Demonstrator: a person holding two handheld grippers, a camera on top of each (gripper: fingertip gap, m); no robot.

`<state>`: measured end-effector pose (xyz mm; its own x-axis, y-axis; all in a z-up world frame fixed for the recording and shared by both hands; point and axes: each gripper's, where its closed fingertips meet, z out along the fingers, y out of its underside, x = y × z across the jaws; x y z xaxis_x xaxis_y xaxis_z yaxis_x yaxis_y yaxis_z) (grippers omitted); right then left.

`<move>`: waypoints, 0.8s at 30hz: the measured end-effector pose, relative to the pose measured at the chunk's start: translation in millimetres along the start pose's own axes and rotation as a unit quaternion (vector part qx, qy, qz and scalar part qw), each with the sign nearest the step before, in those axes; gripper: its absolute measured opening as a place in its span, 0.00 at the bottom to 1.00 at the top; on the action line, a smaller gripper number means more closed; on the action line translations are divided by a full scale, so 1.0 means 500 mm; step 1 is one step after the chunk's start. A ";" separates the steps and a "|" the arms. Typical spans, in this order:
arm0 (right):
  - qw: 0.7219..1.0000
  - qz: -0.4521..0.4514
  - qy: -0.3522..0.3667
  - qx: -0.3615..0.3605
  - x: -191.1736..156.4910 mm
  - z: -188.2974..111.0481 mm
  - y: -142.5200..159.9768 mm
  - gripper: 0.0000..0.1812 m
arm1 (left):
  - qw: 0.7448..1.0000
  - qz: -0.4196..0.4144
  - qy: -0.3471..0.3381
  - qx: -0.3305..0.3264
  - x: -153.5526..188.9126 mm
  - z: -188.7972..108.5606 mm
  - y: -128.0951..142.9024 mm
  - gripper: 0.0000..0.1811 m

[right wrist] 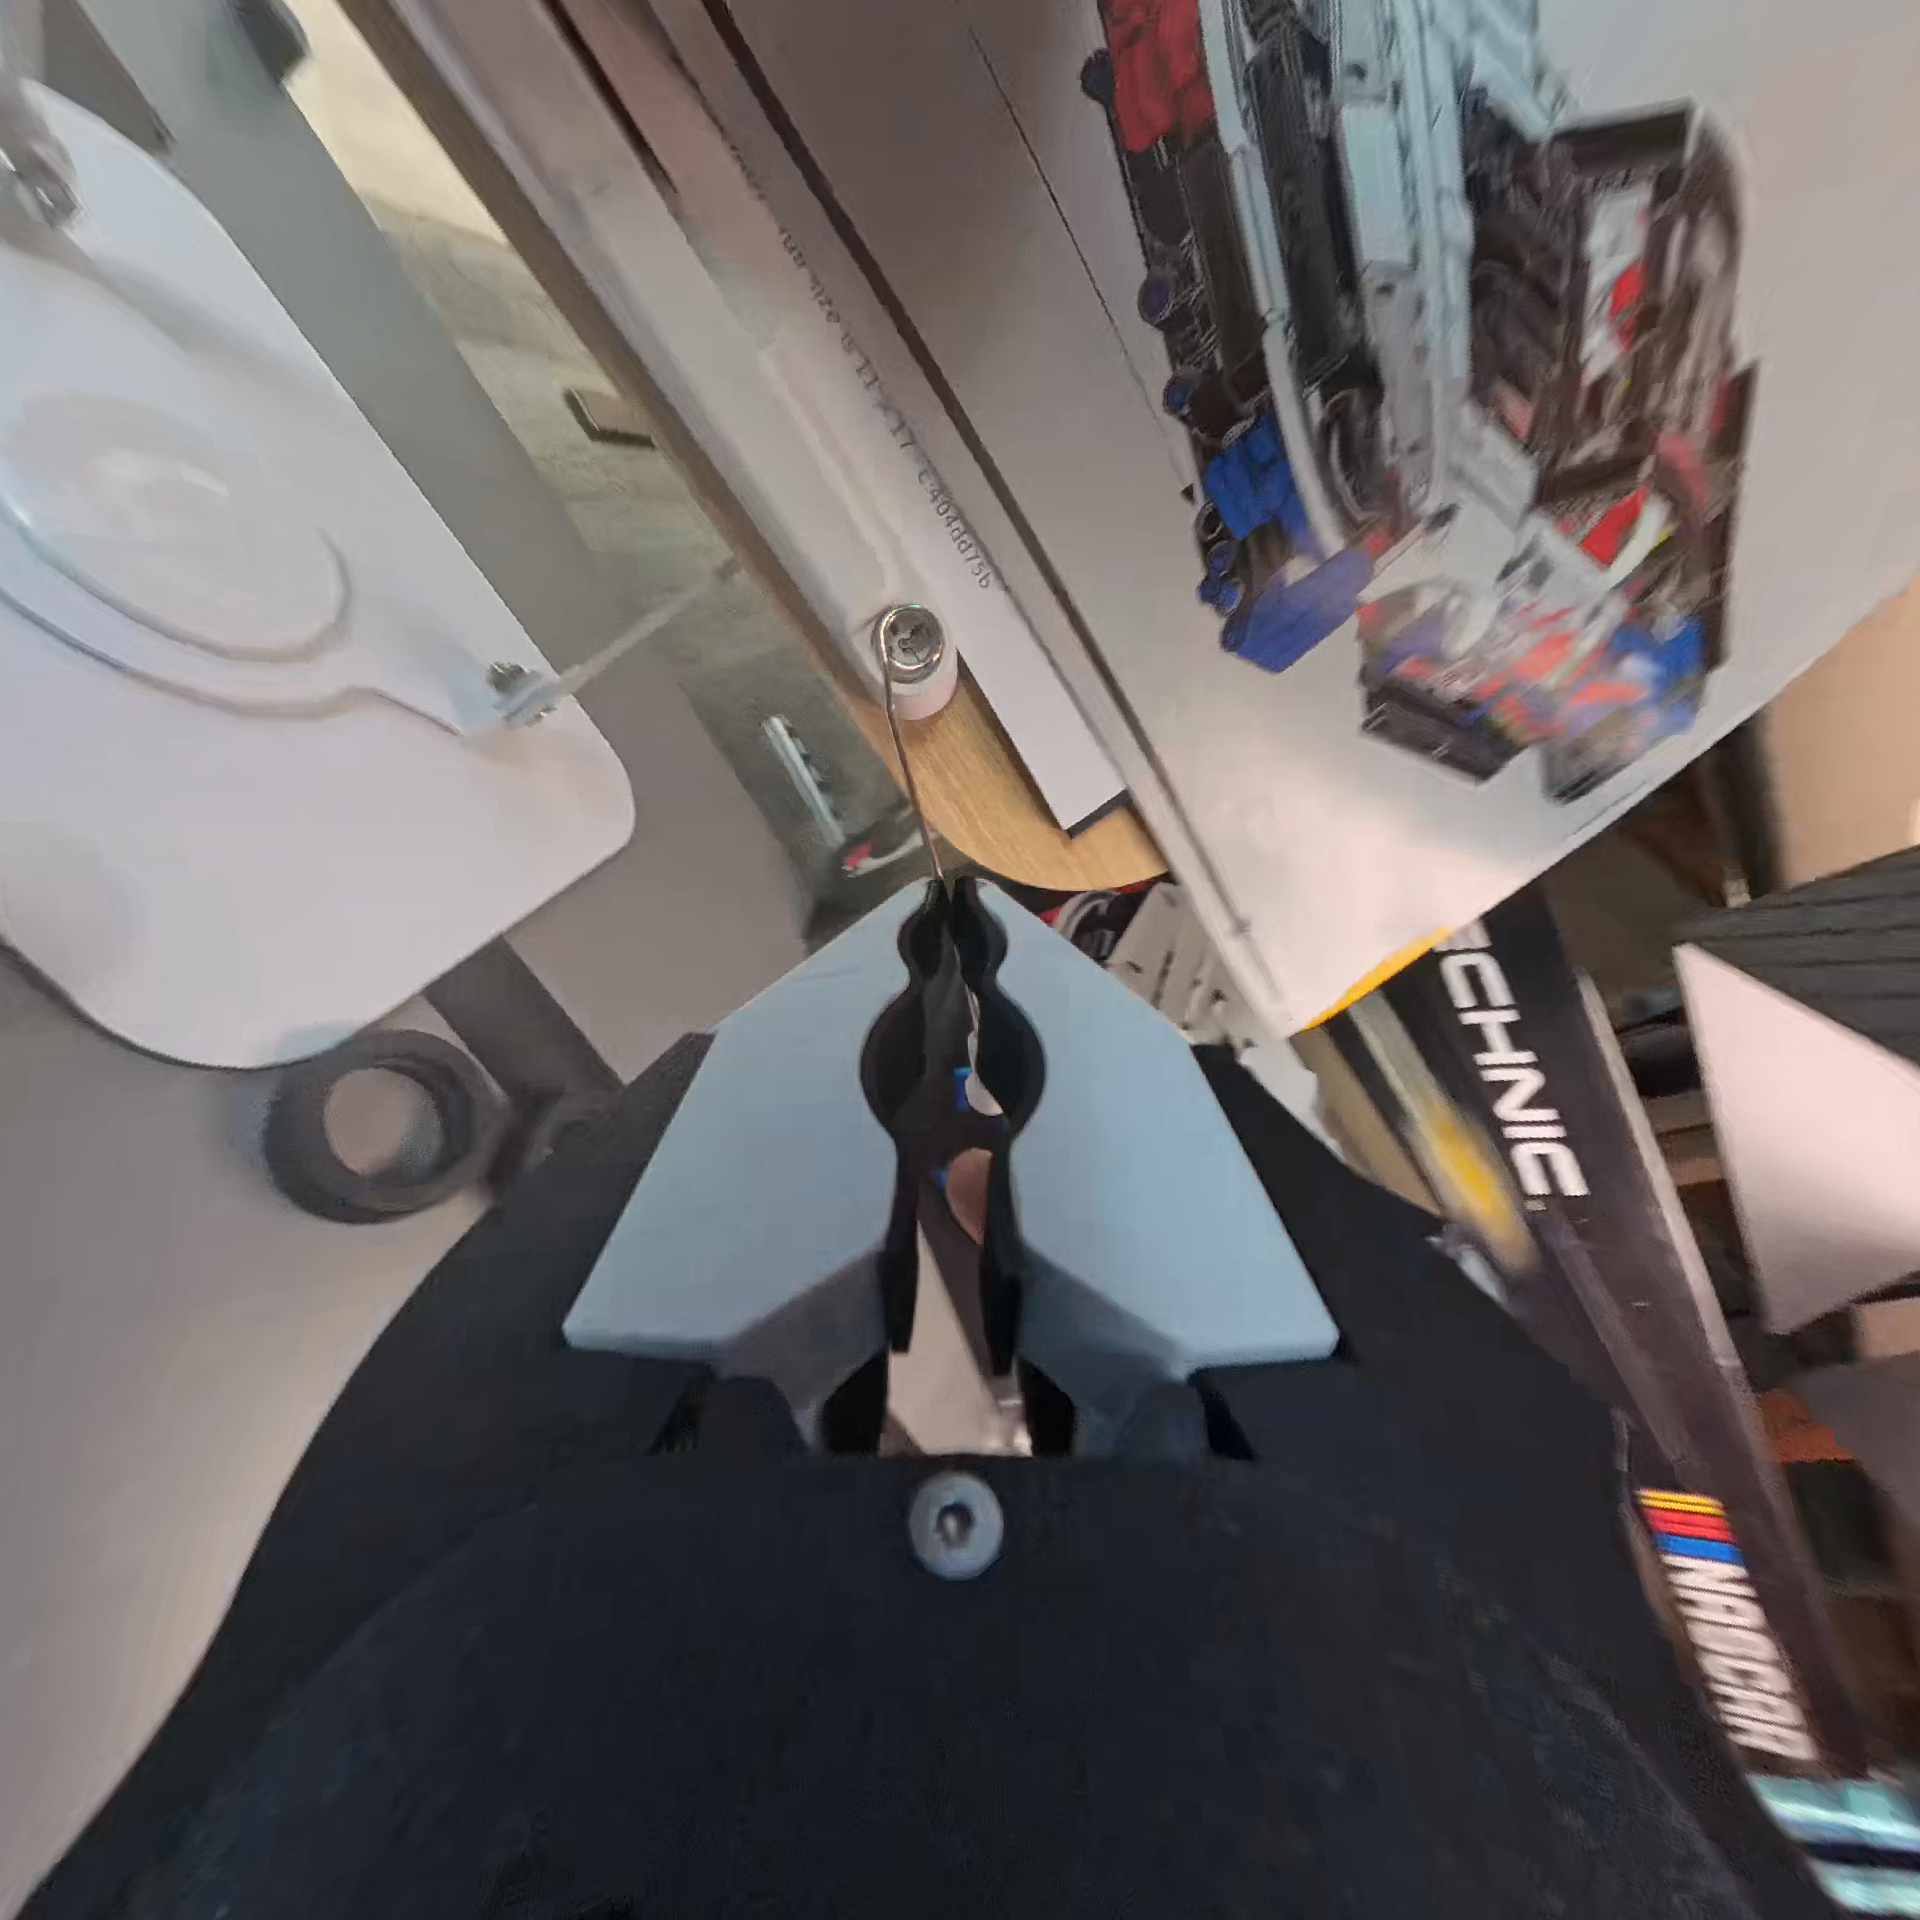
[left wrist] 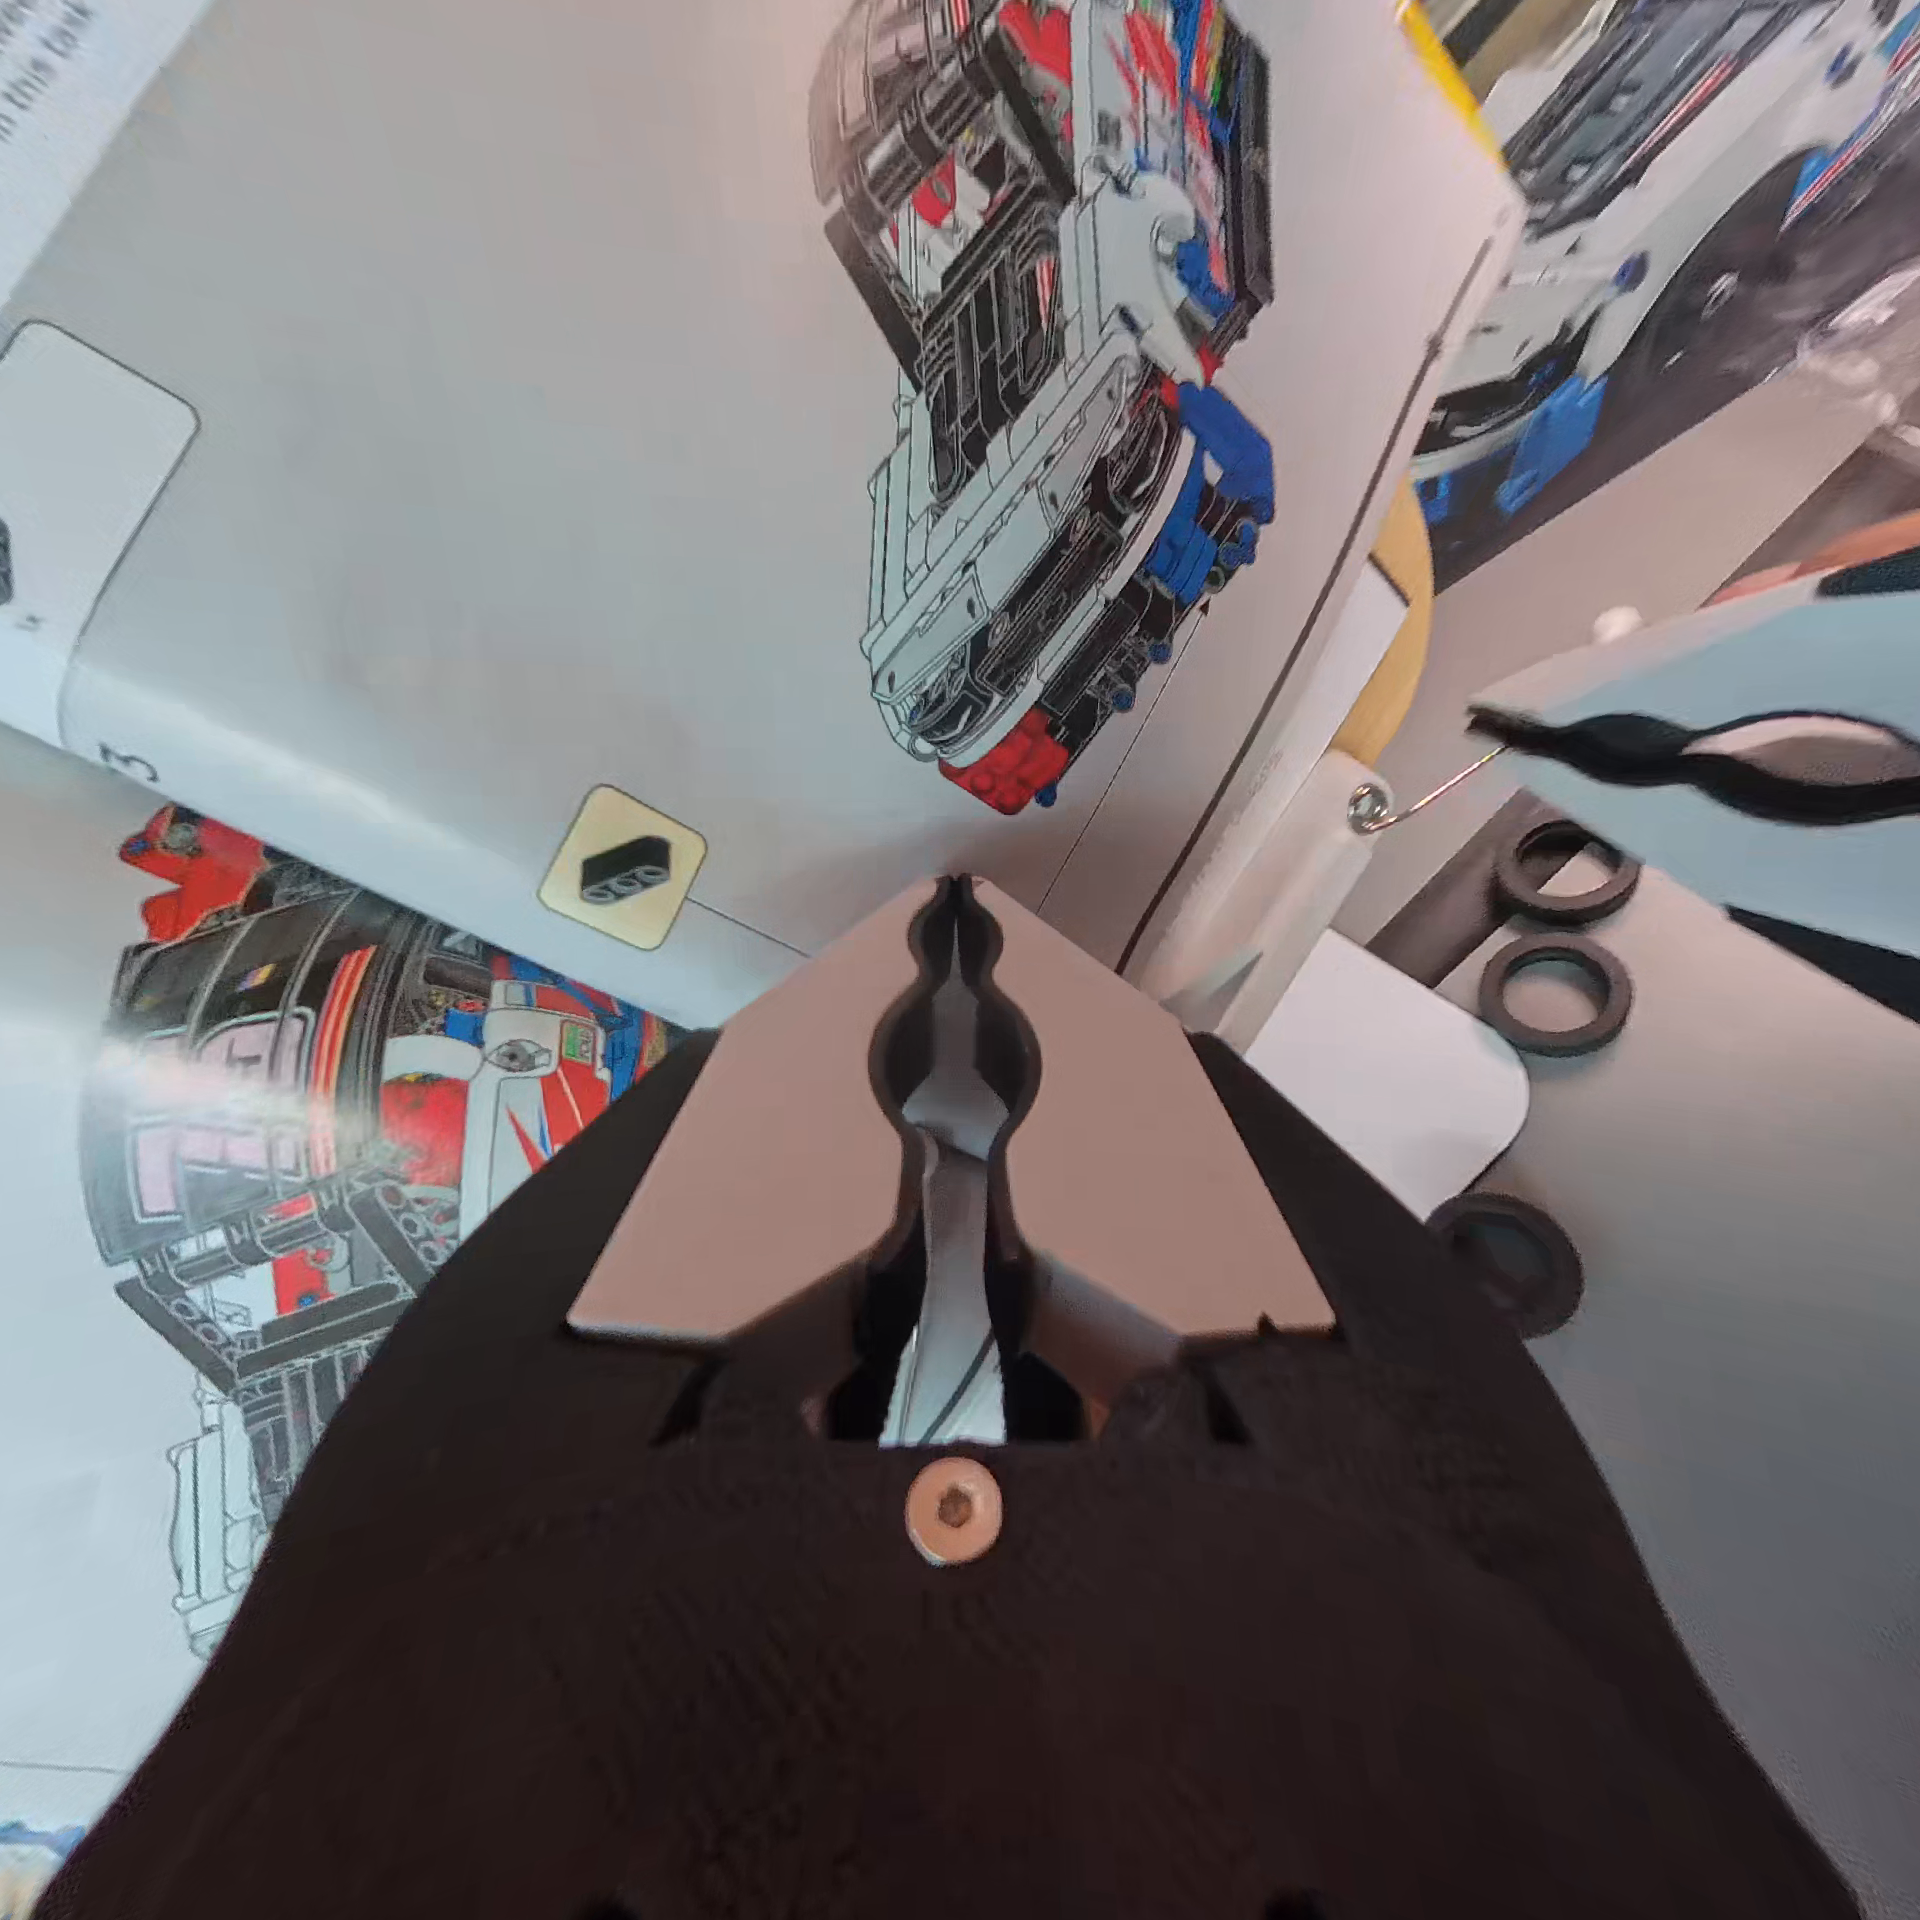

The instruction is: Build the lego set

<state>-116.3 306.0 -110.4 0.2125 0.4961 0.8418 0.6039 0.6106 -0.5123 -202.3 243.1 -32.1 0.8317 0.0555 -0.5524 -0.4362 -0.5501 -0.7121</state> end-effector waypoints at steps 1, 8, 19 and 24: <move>0.998 -0.053 0.026 -0.007 0.012 -0.003 -0.003 0.00 | 1.000 0.015 -0.010 -0.016 -0.002 0.011 0.010 0.00; 0.947 -0.308 0.090 0.016 0.063 -0.017 -0.074 0.03 | 0.997 0.075 -0.018 -0.031 0.015 0.018 0.019 0.00; 0.980 -0.189 0.050 0.044 0.062 0.004 -0.069 0.06 | 0.997 0.002 0.044 0.060 0.054 -0.033 0.015 0.00; 0.986 -0.154 0.040 0.046 0.071 0.049 -0.045 0.05 | 0.986 -0.082 0.087 0.118 0.102 -0.126 0.040 0.00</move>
<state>-141.2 325.2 -73.0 0.0920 0.2303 0.9688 0.5776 0.7802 -0.2403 -146.9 182.4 -46.9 0.9350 -0.0274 -0.3537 -0.3418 -0.3359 -0.8777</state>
